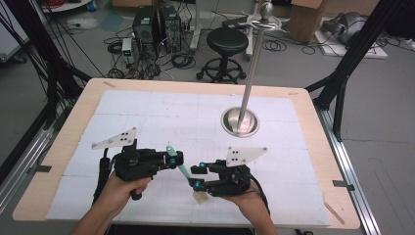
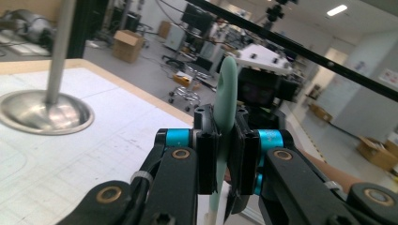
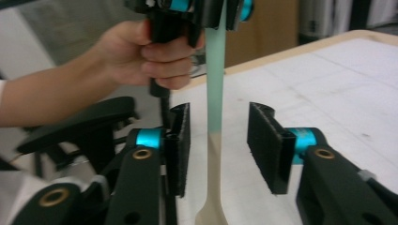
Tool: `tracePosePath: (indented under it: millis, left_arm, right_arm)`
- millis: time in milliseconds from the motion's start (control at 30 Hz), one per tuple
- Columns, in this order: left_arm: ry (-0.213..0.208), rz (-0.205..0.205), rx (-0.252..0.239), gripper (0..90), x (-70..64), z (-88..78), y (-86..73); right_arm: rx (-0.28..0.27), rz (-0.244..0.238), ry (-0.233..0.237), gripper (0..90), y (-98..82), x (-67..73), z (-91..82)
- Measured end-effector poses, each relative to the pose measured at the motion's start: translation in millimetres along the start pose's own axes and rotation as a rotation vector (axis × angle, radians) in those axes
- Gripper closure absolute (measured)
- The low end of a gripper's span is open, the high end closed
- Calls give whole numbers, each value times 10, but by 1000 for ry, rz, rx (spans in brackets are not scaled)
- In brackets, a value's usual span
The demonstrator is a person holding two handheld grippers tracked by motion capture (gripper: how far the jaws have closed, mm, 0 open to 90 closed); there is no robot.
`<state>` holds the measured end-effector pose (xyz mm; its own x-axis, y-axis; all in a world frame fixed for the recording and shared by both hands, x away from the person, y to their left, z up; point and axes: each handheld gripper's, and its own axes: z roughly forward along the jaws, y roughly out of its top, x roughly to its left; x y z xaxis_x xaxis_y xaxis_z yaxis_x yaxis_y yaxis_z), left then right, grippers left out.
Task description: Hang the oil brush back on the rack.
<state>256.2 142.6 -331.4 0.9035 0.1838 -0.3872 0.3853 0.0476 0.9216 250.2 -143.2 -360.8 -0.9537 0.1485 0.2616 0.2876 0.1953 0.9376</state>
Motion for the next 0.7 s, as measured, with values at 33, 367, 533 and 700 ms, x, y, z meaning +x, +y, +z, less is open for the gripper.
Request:
tracePosePath:
  millis: [33, 367, 533, 700]
  left_arm:
    - [-23, 15, 8, 826, -11, -3, 11]
    - [-88, 43, 37, 826, -29, 21, -2]
    - [-100, 57, 34, 825, -41, 31, -2]
    - [-64, 36, -7, 615, -37, 3, 21]
  right_arm:
    - [1, -4, 43, 665, 10, -15, 19]
    - [2, -9, 131, 767, 23, -17, 68]
    - [11, -11, 141, 830, 18, -8, 85]
    - [-21, -1, 88, 844, 23, -8, 68]
